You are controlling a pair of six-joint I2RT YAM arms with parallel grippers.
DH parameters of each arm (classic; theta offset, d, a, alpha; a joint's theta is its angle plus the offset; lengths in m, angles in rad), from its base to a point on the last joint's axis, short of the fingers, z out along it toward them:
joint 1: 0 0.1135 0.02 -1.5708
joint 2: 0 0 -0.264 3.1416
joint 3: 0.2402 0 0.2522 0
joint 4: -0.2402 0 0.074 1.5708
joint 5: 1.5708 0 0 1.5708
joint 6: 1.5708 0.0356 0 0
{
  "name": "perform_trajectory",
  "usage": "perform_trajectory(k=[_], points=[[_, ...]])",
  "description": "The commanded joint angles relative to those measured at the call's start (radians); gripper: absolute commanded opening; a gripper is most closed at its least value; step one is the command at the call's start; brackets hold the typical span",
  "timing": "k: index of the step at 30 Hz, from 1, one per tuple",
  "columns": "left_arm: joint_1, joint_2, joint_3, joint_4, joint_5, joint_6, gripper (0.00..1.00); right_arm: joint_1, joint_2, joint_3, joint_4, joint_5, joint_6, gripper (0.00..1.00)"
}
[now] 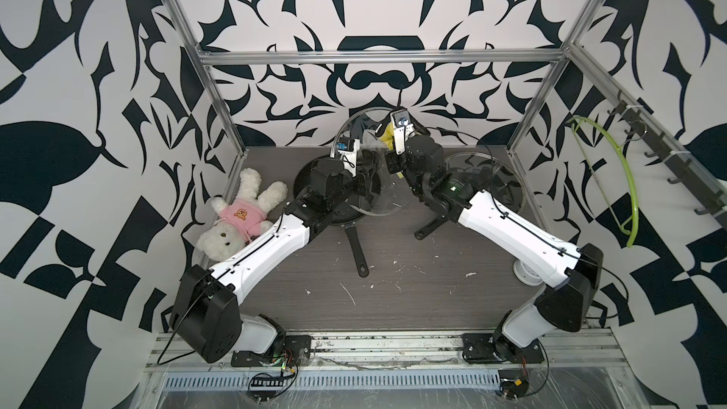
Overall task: Wipe the pot lid with a cloth
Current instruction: Wipe the pot lid.
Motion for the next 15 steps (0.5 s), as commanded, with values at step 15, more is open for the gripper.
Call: perform_trajectory(k=[15], points=[[-0.004,-0.129,0.062,0.088,0.271,1.282,0.0,-0.005,0.422,0.813,-0.653,-0.391,-0.163,0.0]])
